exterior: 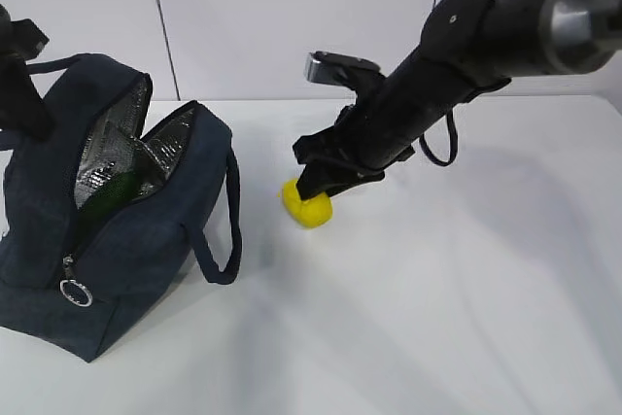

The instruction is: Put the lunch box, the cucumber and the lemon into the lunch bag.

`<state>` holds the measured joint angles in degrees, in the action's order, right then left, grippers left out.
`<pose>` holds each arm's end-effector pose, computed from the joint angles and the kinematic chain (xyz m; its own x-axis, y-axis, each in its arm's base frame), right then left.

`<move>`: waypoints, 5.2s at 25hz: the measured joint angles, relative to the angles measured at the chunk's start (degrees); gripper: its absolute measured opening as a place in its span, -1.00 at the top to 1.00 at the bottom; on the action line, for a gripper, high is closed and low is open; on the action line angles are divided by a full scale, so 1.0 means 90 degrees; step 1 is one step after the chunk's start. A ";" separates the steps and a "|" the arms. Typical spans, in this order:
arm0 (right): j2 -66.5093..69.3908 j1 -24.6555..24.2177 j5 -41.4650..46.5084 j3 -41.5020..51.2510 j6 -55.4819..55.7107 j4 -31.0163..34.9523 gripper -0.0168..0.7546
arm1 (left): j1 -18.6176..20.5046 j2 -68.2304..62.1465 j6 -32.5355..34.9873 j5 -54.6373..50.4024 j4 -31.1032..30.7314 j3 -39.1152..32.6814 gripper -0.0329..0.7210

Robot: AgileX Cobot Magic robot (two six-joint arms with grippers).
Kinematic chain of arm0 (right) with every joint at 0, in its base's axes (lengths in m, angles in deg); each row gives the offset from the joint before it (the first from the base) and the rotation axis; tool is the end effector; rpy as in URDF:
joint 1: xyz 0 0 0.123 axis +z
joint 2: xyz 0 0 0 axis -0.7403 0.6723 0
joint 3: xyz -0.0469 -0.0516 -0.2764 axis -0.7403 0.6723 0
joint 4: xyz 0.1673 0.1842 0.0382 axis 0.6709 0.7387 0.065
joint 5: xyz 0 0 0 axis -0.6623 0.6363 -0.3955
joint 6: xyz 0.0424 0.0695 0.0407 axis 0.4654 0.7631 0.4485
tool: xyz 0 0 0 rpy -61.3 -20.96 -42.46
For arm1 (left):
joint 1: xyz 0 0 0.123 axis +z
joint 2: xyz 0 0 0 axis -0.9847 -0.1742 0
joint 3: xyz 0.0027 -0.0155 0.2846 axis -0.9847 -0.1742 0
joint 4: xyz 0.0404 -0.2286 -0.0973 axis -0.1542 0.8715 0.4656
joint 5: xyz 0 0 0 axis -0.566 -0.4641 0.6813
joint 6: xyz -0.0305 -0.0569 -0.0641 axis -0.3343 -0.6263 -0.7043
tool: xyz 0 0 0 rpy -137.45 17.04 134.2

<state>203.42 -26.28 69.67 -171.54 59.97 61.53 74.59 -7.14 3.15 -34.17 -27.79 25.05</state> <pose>0.3939 0.1974 0.1751 -0.8652 -0.3078 -0.3958 -0.4661 0.7846 0.4088 0.3161 -0.0625 0.2994 -0.9616 0.1349 -0.2389 0.2126 0.9169 -0.3378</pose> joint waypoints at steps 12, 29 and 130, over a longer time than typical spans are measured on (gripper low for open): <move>-0.0791 -0.0232 0.0531 0.0000 0.0000 0.0240 0.30 | 0.0000 0.0000 0.0000 0.0000 0.0011 0.0000 0.91; -0.1400 0.0248 0.1277 -0.0378 -0.1523 0.2912 0.30 | 0.0000 0.0000 0.0000 -0.0011 0.0041 0.0000 0.91; 0.0314 0.0944 0.0836 -0.0965 0.1087 0.1574 0.83 | 0.0000 0.0000 0.0000 -0.0020 0.0225 0.0000 0.91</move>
<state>206.25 -17.79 77.20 -180.23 69.75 75.70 74.59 -7.14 3.15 -34.35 -25.76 25.05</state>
